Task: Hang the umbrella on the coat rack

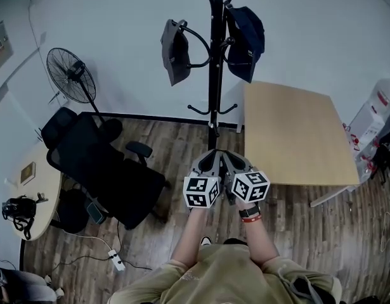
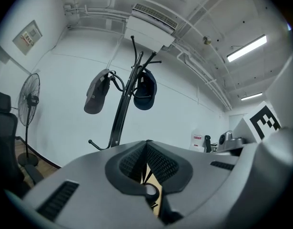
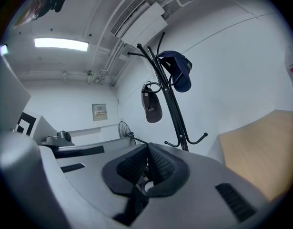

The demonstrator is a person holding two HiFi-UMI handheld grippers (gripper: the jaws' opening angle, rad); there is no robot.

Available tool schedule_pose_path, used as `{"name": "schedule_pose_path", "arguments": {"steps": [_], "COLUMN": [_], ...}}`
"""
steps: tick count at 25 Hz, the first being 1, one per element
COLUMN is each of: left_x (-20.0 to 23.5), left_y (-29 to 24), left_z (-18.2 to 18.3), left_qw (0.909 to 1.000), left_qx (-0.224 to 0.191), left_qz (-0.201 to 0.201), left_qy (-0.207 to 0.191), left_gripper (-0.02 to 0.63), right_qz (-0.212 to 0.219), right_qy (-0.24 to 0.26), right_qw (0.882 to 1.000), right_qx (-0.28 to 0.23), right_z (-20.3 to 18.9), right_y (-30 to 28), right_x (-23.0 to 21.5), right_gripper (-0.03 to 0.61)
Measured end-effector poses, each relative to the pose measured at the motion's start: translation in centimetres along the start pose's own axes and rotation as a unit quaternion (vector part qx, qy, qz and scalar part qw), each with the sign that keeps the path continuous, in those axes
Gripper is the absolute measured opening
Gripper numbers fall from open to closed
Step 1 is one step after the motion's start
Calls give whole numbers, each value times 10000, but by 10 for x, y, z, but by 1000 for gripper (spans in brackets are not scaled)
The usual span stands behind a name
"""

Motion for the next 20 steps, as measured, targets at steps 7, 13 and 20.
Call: {"name": "schedule_pose_path", "arguments": {"steps": [7, 13, 20], "left_x": [19, 34, 41], "left_y": [-37, -67, -100], "left_z": [-18, -28, -38], "left_qw": [9994, 9995, 9989], "left_qx": [250, 241, 434], "left_qz": [-237, -210, -141], "left_qy": [87, -19, 52], "left_gripper": [22, 23, 23], "right_qz": [-274, -155, -103], "right_qy": [-147, -161, -198], "right_qw": [9994, 9997, 9994], "right_qx": [129, 109, 282], "right_z": [-11, -15, -21], "right_y": [-26, -52, -76], "right_x": [-28, -54, -86], "right_gripper": [15, 15, 15]}}
Point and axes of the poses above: the fingertips, and each gripper's own axes: y backward along the fingers, x to its left, z out of its top, the point moved 5 cm from there along y, backward along the fingers, and after that the axes turned 3 degrees about -z, right-handed, at the moved point
